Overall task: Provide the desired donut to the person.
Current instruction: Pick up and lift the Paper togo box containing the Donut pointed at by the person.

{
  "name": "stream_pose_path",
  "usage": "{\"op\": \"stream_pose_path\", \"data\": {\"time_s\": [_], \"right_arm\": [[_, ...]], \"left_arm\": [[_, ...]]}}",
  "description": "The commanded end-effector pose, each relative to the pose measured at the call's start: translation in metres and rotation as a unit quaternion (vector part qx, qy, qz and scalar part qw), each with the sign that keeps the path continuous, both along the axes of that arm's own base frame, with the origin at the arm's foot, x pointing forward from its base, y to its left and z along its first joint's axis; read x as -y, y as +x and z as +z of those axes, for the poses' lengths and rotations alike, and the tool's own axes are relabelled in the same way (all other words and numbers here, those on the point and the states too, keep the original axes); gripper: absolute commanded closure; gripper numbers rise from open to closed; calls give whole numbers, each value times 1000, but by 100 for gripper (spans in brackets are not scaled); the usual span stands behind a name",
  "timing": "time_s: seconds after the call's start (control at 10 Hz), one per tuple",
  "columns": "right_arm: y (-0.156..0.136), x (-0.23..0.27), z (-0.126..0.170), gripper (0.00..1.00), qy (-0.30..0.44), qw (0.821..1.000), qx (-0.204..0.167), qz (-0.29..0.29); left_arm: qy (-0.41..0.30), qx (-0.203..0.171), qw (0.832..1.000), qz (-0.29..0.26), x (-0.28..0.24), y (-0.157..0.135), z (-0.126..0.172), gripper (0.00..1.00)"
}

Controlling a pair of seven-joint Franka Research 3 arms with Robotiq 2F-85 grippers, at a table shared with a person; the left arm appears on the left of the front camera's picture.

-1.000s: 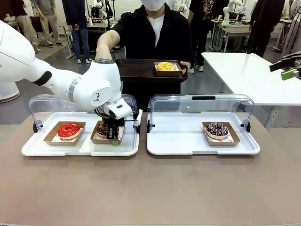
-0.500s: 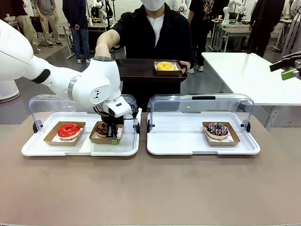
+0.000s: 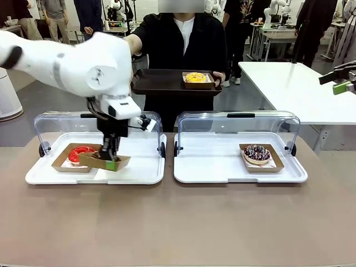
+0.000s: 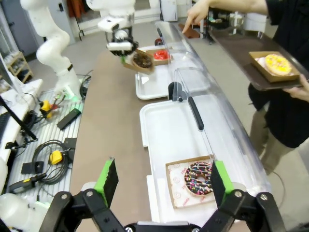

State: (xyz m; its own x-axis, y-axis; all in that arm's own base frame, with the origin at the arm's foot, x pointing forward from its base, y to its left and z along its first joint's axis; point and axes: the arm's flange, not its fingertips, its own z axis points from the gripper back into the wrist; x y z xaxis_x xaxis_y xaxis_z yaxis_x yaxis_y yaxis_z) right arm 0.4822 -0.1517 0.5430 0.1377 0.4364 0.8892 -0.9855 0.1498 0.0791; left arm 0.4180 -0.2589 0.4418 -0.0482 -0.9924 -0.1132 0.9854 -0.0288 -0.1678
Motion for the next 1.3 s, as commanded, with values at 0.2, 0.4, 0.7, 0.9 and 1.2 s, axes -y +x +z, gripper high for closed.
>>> {"op": "stream_pose_path", "data": {"time_s": [0.2,0.4,0.7,0.9,1.2], "right_arm": [[0,0,0,0,4,1000,1,-1],[0,0,0,0,4,1000,1,-1],[0,0,0,0,4,1000,1,-1],[0,0,0,0,4,1000,1,-1],[0,0,0,0,4,1000,1,-1]], "left_arm": [[3,88,996,28,-8,-73,113,100],[-24,123,991,50,-2,-70,191,100],[-28,139,989,34,12,-25,260,100],[-54,123,991,21,12,16,276,100],[-74,117,990,17,6,55,271,100]]}}
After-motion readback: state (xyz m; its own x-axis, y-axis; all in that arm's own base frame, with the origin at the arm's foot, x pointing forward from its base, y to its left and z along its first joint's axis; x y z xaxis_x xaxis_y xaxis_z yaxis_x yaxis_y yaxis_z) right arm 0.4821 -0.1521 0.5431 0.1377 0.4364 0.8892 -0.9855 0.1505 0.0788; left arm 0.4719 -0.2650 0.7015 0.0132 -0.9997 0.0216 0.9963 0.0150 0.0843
